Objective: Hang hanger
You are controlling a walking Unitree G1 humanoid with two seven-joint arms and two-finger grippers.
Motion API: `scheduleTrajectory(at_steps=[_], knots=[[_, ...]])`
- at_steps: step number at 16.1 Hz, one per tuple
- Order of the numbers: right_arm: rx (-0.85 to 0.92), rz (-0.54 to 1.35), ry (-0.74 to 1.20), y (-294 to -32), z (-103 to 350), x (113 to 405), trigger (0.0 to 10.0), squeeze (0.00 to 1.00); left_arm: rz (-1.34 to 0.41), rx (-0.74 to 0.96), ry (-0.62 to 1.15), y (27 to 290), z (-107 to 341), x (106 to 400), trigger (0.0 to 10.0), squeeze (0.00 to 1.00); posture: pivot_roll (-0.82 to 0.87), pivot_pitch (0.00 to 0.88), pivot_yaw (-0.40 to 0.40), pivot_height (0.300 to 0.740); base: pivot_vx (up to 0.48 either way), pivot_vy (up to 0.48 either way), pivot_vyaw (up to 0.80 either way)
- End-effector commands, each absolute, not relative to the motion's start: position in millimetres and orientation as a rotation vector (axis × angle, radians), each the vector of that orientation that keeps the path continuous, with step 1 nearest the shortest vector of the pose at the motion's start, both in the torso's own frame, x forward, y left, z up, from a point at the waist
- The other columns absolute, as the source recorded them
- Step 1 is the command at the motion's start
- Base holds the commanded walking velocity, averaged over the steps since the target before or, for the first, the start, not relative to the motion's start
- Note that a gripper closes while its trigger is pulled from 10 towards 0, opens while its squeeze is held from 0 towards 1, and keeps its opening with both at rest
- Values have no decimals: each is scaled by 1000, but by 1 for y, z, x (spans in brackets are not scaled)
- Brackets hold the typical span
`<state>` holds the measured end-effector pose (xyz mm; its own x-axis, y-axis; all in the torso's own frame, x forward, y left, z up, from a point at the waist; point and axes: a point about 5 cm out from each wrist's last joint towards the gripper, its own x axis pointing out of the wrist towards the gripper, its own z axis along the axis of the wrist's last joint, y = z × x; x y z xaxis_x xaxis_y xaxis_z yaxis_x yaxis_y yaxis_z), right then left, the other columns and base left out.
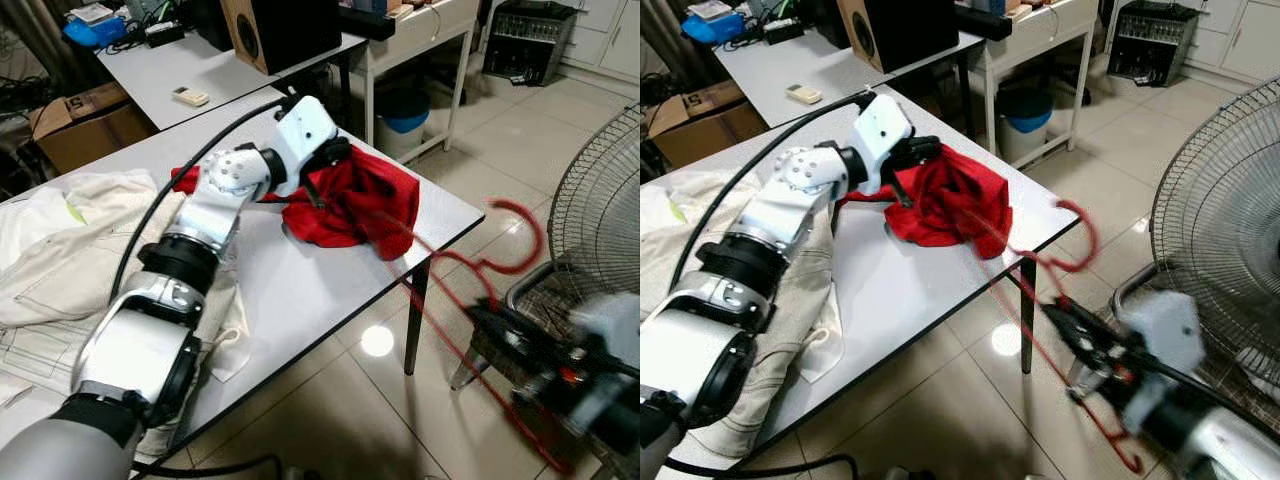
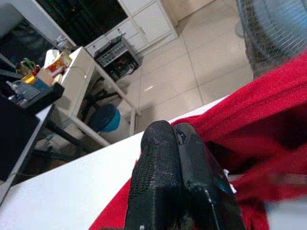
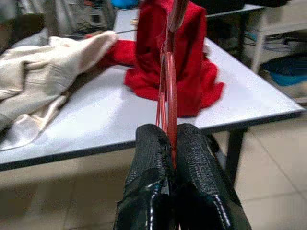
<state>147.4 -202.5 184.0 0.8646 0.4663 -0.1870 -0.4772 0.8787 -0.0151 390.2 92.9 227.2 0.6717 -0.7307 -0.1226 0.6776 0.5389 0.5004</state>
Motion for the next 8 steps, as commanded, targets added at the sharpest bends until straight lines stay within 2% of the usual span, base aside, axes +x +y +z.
scheduleTrajectory(at_steps=[1,5,8], knots=[[-55,501,157,-203,190,144,10000,0,-827,573,-86,97,223,391,0,0,-147,41,179,740,0,0,0],[-22,586,124,-194,199,135,10000,0,-841,559,-97,89,223,389,0,0,-152,43,185,740,0,0,0],[-65,271,147,-232,192,149,10000,0,-831,557,-94,94,224,390,0,0,-153,42,189,740,0,0,0]])
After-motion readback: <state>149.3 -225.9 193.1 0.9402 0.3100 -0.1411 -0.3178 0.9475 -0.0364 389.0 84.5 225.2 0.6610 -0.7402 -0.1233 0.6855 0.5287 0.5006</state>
